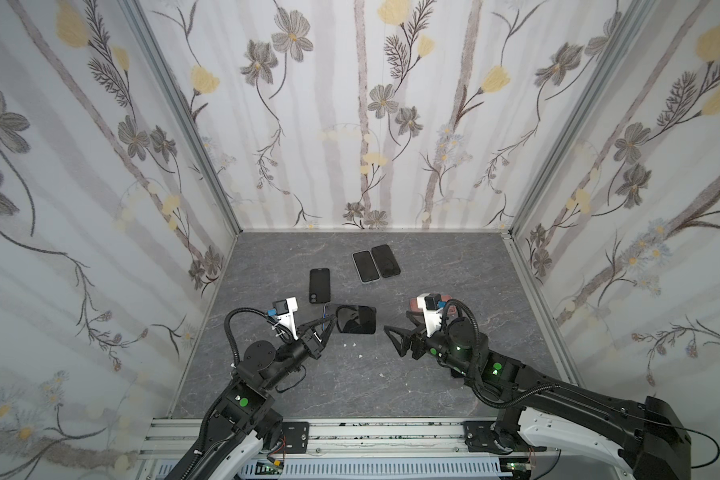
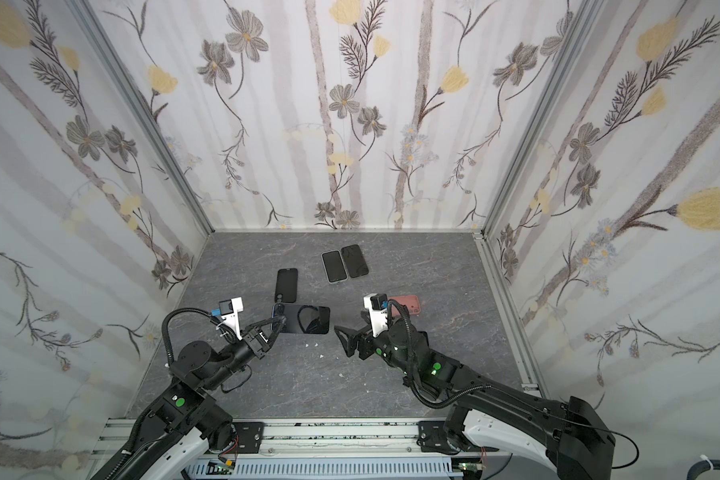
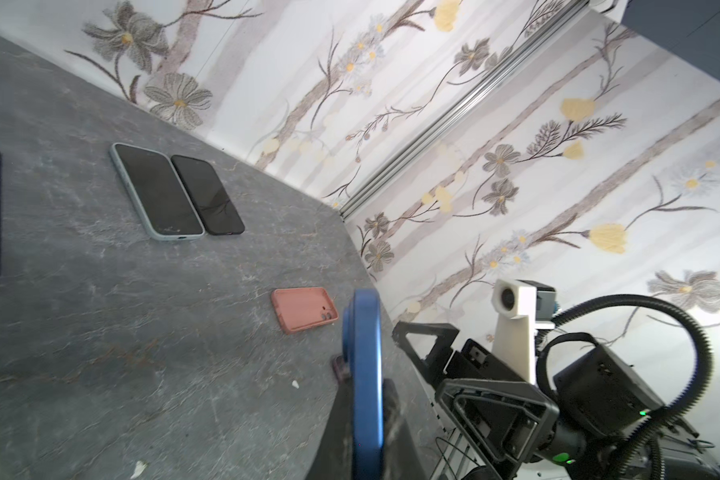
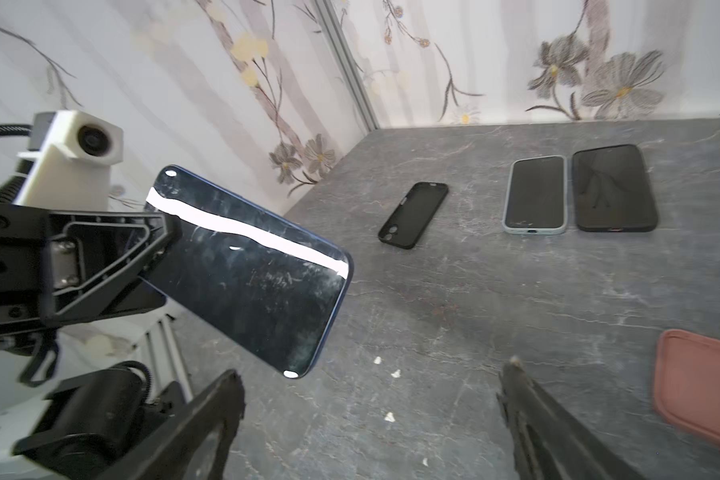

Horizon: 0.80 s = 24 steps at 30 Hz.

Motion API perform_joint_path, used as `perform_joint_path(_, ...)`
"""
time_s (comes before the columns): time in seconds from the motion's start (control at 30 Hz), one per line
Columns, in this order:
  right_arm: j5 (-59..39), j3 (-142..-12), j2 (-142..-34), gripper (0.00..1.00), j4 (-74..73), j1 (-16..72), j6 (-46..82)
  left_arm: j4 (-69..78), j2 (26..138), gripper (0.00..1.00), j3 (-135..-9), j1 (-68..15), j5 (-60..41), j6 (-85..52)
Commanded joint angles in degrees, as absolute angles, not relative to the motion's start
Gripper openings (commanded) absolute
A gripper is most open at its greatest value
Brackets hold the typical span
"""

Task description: Put the phone into the phone case

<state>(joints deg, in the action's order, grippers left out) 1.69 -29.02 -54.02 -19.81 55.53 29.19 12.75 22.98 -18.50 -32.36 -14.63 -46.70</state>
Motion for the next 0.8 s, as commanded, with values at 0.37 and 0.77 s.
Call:
perform_joint_path(0.37, -21.0, -40.6, -61.2, 0.84, -30.0, 51.2, 38.2, 36.5, 28.9, 0.0, -22.7, -33.5, -18.4, -51.3)
perform_joint_path(0.77, -21.8, -41.8, -62.1, 0.84, -26.9, 50.5, 40.9, 26.0, 22.6, 0.0, -27.4, -33.7, -17.7, -48.9)
